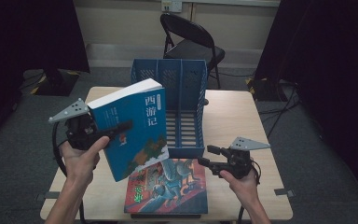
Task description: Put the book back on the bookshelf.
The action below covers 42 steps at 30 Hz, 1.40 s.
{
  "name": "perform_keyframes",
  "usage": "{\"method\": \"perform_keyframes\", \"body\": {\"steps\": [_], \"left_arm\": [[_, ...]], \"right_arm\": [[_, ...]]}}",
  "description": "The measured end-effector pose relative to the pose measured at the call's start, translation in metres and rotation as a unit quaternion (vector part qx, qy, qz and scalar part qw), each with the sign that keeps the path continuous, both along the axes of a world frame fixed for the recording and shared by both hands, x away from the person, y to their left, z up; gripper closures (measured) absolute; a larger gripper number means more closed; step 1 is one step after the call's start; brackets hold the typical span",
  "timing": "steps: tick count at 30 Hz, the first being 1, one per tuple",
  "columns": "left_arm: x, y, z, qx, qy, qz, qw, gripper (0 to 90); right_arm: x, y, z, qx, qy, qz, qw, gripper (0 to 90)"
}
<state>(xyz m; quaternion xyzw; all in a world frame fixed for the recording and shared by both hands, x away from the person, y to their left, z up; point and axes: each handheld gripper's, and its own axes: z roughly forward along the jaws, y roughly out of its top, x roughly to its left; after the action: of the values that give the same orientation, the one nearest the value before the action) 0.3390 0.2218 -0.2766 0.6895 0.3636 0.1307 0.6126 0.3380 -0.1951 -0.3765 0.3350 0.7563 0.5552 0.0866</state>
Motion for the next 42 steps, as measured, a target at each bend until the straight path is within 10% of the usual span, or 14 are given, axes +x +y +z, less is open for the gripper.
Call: {"method": "perform_keyframes", "body": {"steps": [22, 30, 42], "left_arm": [[0.043, 0.003, 0.012, 0.030, 0.004, 0.113, 0.9931, 62.0], [0.058, -0.005, 0.012, 0.028, 0.015, 0.157, 0.9872, 62.1], [0.078, -0.019, 0.006, 0.062, 0.026, 0.173, 0.9825, 62.0]], "right_arm": [[0.005, -0.001, -0.006, 0.001, 0.009, -0.001, 1.0000, 36.9], [0.005, -0.004, -0.006, -0.002, 0.010, -0.004, 0.9999, 38.2], [0.005, -0.005, -0.008, -0.004, 0.015, -0.004, 0.9999, 37.9]]}}
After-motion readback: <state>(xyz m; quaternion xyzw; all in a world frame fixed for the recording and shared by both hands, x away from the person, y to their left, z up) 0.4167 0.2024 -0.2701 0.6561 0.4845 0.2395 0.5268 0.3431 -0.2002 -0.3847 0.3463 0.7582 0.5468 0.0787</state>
